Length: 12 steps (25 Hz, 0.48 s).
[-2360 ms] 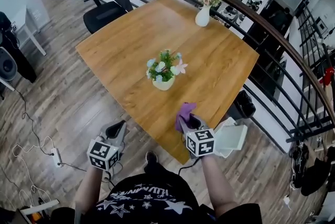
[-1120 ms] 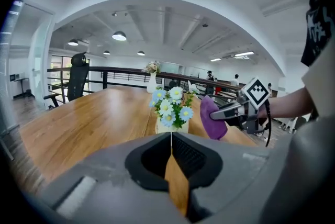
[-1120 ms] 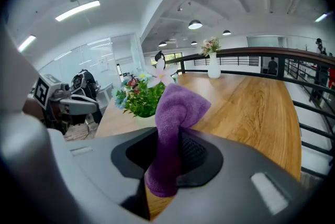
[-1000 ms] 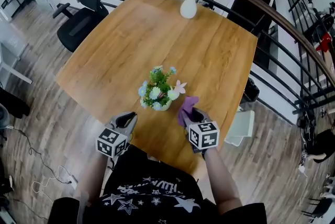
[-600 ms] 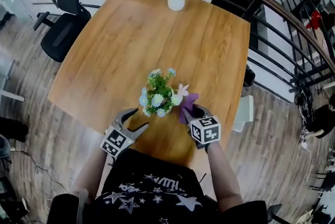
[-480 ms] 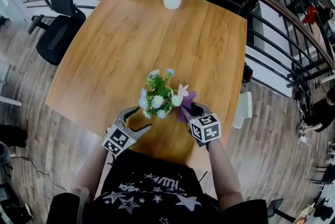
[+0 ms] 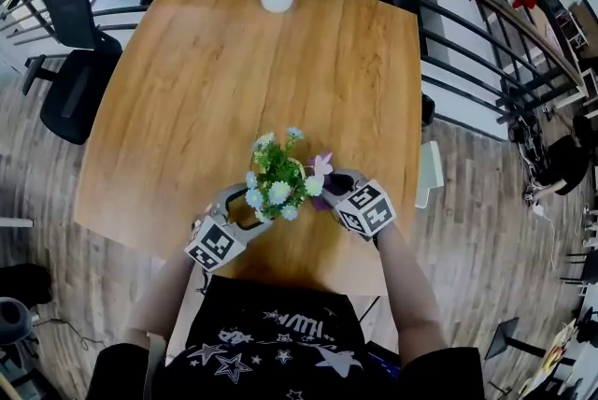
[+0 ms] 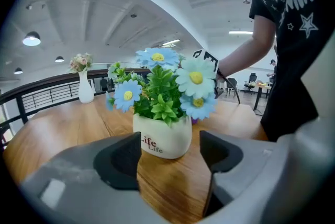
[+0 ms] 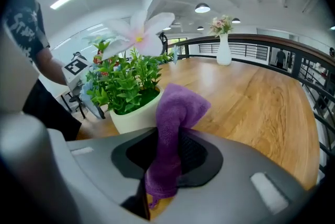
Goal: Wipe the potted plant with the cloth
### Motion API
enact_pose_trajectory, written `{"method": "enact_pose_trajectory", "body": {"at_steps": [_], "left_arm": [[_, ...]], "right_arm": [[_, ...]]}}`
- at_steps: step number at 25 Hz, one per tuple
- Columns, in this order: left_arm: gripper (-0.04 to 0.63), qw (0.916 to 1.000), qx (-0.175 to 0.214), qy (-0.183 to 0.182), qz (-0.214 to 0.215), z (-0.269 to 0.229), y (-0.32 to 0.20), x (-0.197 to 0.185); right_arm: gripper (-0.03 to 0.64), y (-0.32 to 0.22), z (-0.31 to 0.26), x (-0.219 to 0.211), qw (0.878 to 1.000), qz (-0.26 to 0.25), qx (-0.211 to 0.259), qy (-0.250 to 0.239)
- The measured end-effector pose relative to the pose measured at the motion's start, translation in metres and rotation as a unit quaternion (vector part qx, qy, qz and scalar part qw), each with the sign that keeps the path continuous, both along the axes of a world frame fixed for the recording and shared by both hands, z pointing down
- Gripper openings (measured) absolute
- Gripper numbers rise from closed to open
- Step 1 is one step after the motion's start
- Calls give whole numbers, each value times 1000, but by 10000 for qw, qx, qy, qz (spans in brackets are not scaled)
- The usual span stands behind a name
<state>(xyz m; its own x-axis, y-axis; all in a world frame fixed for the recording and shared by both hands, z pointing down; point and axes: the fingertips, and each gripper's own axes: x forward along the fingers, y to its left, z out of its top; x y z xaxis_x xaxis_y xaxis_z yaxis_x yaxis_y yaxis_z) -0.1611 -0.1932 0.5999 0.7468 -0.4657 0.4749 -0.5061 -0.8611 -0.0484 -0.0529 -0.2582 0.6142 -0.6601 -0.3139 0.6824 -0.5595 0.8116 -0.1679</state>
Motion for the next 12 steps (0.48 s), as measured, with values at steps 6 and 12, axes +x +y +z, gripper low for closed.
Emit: {"method": "enact_pose_trajectory", "body": {"at_steps": [6,12], "left_arm": [[366,9989,-63,38,460,12,-16,8],[371,9981,-36,85,607,13,-30,11]], "right_arm": [[104,4,10,-9,9986,-518,-78,102],[100,11,20,-19,9957,-886,-35,276]]}}
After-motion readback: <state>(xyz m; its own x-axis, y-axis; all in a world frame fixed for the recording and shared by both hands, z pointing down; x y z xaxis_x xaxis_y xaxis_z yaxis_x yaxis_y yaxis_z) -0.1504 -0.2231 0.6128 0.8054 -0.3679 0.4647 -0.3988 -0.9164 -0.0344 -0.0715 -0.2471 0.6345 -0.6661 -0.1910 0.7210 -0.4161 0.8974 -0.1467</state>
